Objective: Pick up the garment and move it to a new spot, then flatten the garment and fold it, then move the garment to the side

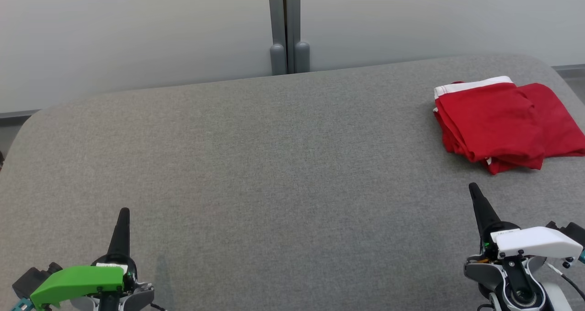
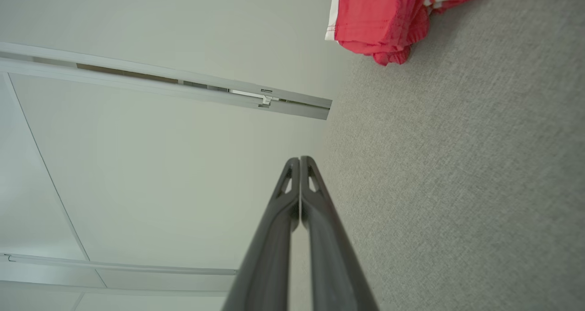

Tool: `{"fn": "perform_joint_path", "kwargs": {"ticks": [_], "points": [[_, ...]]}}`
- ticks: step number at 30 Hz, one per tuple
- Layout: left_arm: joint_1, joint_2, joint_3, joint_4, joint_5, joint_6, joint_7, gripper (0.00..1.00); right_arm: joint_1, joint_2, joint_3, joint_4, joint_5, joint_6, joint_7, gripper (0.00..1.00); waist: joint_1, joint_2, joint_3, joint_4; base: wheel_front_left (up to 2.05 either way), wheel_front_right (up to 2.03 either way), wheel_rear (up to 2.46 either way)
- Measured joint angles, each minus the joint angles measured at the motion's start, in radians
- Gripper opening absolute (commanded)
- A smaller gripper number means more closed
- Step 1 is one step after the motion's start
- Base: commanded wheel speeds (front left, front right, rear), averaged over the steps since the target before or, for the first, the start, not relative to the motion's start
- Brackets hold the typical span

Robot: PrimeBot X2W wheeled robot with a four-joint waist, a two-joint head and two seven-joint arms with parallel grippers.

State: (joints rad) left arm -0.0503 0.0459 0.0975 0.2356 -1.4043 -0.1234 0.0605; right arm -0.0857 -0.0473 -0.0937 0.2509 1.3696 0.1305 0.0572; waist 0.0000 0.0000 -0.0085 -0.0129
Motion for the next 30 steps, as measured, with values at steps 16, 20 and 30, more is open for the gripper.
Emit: {"fn": "perform_joint_path", "kwargs": {"ticks": [16,20,30], "points": [[-0.025,0.0,0.008,0.006,-0.113,-0.001,0.028,0.0,-0.007,0.0,-0.012,-0.002,0.132,0.0,0.031,0.0,0.0,0.0,0.006,0.007,0.0,0.0,0.0],[-0.034,0.0,0.01,0.006,-0.141,-0.003,0.035,0.0,-0.01,-0.001,-0.014,-0.002,0.164,0.0,0.039,0.0,0.0,0.0,0.008,0.008,0.0,0.0,0.0],[-0.049,0.001,0.015,0.009,-0.203,-0.004,0.053,0.0,-0.02,-0.001,-0.02,-0.003,0.236,0.0,0.056,0.0,0.0,0.0,0.011,0.013,0.0,0.0,0.0]]}}
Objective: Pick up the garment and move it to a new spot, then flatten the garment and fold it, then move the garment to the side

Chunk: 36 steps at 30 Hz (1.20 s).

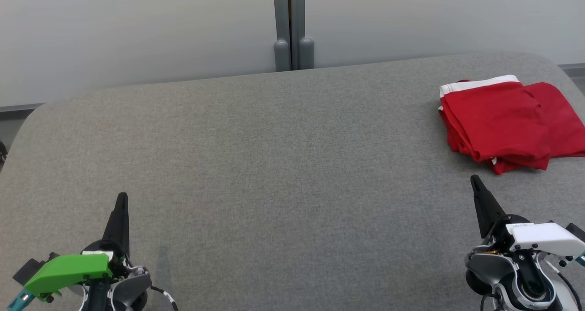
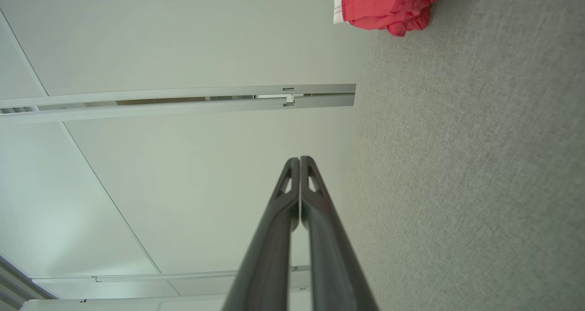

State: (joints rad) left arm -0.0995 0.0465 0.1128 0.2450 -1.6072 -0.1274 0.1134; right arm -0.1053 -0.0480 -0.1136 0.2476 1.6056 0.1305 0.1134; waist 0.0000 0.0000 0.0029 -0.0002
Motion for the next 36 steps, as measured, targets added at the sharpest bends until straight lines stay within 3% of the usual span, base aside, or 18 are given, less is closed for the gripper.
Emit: {"fn": "perform_joint_path", "kwargs": {"ticks": [36], "points": [[-0.004,0.0,0.0,0.0,-0.004,0.0,0.001,0.0,-0.001,0.0,-0.001,0.0,0.004,0.0,0.001,0.0,0.0,0.0,0.0,0.0,0.0,0.0,0.0]]}}
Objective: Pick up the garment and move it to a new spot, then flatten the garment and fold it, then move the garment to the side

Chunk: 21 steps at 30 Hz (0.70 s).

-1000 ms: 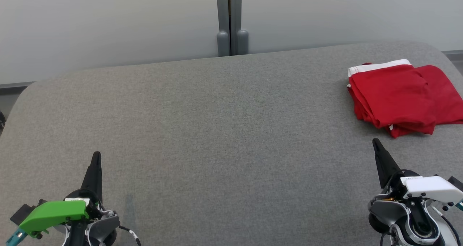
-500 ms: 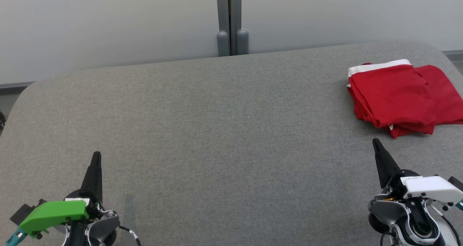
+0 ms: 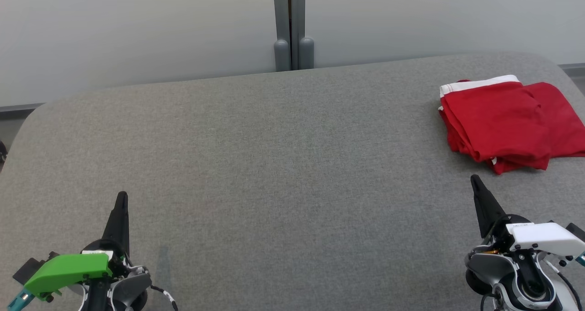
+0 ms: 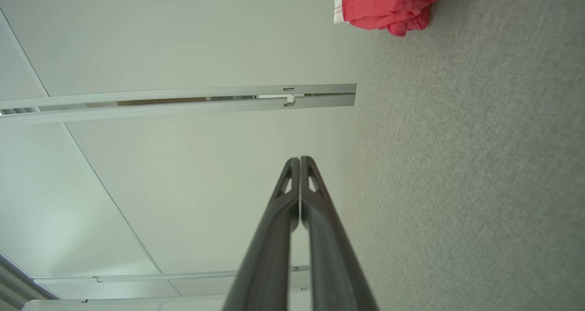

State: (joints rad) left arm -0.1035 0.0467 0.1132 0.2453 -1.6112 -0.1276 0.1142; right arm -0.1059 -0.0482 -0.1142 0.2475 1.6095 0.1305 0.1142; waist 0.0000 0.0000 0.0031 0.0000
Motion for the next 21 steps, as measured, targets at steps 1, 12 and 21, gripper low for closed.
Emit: {"fn": "perform_joint_path", "kwargs": {"ticks": [1,12,21], "points": [[0.0,0.0,0.0,0.0,0.0,0.0,0.0,0.0,0.0,0.0,0.0,0.0,0.0,0.0,0.0,0.0,0.0,0.0,0.0,0.0,0.0,0.0,0.0],[0.0,0.0,0.0,0.0,0.0,0.0,0.0,0.0,0.0,0.0,0.0,0.0,0.0,0.0,0.0,0.0,0.0,0.0,0.0,0.0,0.0,0.0,0.0],[0.0,0.0,0.0,0.0,0.0,0.0,0.0,0.0,0.0,0.0,0.0,0.0,0.0,0.0,0.0,0.0,0.0,0.0,0.0,0.0,0.0,0.0,0.0]]}}
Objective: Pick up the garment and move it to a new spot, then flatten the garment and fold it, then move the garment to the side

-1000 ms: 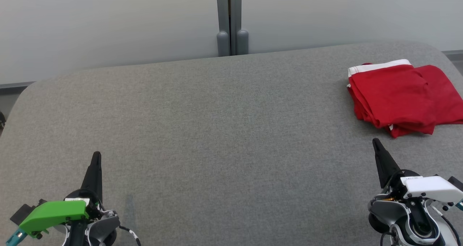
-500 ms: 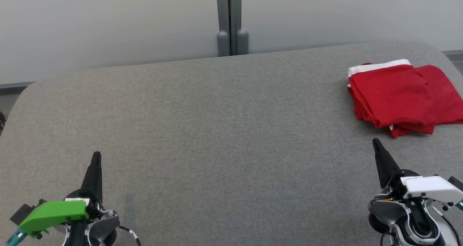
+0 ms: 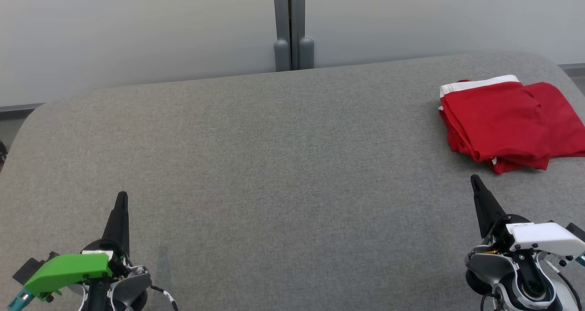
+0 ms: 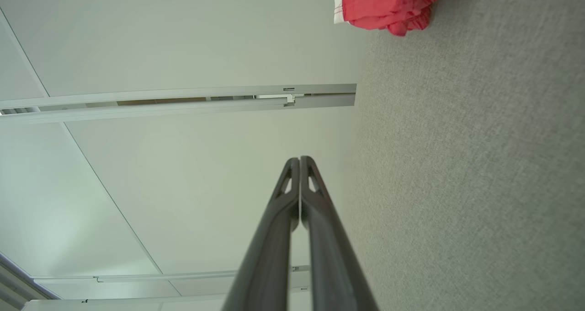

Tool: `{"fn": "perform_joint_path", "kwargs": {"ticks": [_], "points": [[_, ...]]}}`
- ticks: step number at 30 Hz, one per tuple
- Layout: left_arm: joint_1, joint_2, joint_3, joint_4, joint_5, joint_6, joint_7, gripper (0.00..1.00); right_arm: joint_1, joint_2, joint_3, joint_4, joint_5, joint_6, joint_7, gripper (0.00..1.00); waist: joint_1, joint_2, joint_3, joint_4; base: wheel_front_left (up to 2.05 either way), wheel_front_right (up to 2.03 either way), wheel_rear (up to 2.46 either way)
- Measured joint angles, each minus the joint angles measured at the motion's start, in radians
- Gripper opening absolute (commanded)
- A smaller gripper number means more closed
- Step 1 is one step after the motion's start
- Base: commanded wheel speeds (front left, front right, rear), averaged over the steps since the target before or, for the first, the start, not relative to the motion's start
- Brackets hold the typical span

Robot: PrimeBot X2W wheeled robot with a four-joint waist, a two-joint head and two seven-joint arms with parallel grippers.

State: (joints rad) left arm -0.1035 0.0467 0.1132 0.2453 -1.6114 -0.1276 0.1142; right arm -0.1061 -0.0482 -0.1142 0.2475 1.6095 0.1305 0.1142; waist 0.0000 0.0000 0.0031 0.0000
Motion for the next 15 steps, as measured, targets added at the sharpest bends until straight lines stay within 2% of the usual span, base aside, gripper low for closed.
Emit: {"fn": "perform_joint_path", "kwargs": {"ticks": [15], "points": [[0.0,0.0,0.0,0.0,0.0,0.0,0.0,0.0,0.0,0.0,0.0,0.0,0.0,0.0,0.0,0.0,0.0,0.0,0.0,0.0,0.0,0.0,0.0]]}}
